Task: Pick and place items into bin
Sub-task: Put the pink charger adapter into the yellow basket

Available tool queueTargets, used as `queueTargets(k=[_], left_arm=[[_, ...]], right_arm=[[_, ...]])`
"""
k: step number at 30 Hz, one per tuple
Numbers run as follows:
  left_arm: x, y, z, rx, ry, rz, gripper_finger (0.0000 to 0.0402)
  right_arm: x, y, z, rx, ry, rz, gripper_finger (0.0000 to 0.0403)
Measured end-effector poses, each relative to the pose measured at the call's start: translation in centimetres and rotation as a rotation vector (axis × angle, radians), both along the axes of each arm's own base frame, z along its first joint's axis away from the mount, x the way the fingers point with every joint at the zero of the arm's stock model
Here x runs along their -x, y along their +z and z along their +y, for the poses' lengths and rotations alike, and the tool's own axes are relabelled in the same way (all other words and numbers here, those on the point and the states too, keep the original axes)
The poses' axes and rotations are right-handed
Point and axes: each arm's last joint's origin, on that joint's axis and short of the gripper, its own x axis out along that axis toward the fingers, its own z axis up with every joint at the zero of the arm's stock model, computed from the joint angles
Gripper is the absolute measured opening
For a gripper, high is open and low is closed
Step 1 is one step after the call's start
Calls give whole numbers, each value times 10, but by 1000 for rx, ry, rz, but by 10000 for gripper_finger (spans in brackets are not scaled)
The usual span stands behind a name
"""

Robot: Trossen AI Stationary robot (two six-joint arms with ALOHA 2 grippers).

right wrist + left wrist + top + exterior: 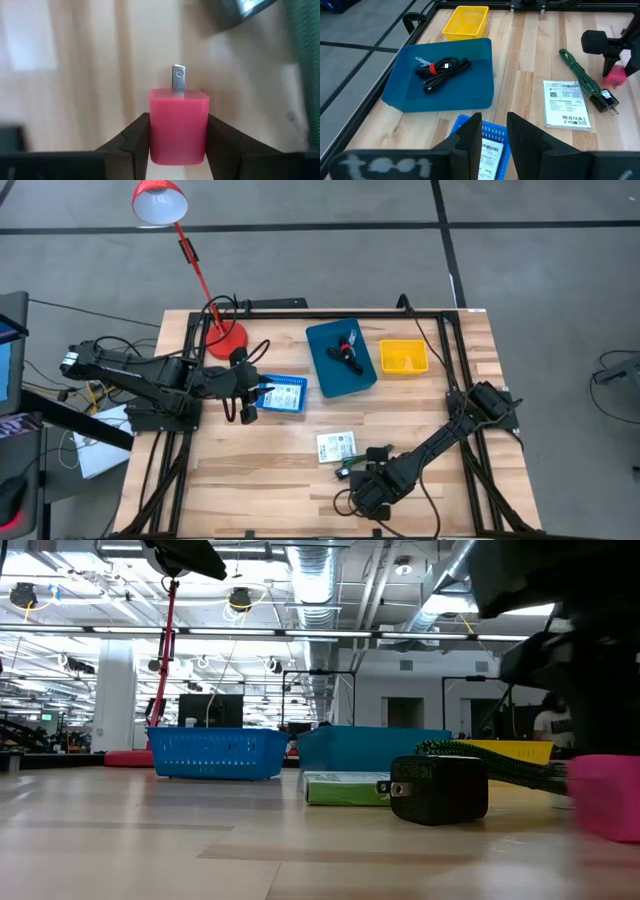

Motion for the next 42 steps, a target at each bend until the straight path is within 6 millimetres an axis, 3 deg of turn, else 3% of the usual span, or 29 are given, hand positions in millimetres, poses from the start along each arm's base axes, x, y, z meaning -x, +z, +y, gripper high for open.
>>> queueTargets(k=[8, 13, 17, 24, 31, 42], left_arm=[[0, 0, 0, 0, 0, 0, 80], [0, 0, 0, 0, 0, -1, 80], [0, 0, 0, 0, 0, 0, 80], [0, 0, 0, 0, 0, 0, 80], [0, 0, 0, 0, 0, 0, 80], [0, 0, 0, 0, 0, 0, 80]], right_arm=[[15, 20, 6, 59, -8, 148, 142], [21, 39, -5, 195, -18, 267, 142], [20, 52, -27, 327, -33, 358, 142], [-3, 58, -80, 430, -88, 431, 142], [-28, 63, -150, 504, -163, 430, 143], [-36, 67, -269, 538, -313, 514, 143]])
